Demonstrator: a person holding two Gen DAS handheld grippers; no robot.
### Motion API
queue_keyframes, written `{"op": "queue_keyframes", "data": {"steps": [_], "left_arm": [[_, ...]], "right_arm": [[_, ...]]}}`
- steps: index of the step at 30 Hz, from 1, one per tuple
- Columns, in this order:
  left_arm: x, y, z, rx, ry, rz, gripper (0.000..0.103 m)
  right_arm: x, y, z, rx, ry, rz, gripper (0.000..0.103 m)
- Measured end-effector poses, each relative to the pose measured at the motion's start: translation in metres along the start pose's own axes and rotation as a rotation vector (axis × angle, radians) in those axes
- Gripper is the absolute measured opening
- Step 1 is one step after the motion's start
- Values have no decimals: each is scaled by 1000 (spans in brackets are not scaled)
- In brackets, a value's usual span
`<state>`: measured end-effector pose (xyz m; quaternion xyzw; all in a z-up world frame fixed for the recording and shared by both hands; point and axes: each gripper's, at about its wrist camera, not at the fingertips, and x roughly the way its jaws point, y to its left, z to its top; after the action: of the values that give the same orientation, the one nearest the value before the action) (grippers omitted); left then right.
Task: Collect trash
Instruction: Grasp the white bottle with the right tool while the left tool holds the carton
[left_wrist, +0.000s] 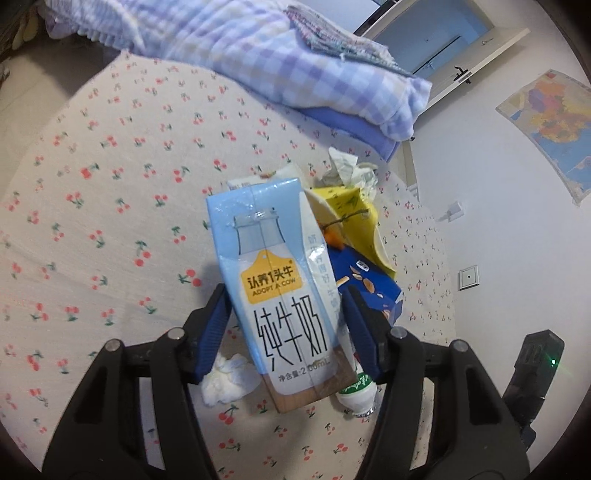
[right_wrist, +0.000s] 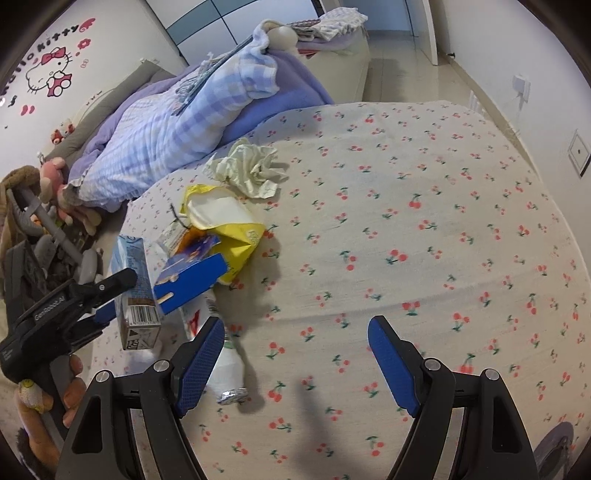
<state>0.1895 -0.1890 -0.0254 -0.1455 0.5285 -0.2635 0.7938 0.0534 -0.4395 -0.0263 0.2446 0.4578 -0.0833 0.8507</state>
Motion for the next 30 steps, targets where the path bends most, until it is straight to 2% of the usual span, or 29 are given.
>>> {"op": "queue_keyframes", "data": {"steps": [5, 11, 17, 20, 25, 30], "left_arm": [[-25, 11, -2, 47, -11, 68, 63], [-43, 34, -9, 61, 21, 145, 63], [-62, 62, -19, 34, 41, 195, 63], [-73, 74, -22, 23, 41, 212, 63], [-93, 93, -26, 12, 33, 238, 63], [-113, 110, -27, 1, 12, 252, 63]], "right_arm": [[18, 25, -7, -45, 76, 34, 81], [37, 53, -19, -118, 130, 19, 79], [51, 67, -26, -150, 164, 19, 60], [57, 74, -29, -159, 187, 25, 42], [54, 89, -36, -193, 211, 20, 40], [28, 111, -43, -243, 179, 74, 39]]}}
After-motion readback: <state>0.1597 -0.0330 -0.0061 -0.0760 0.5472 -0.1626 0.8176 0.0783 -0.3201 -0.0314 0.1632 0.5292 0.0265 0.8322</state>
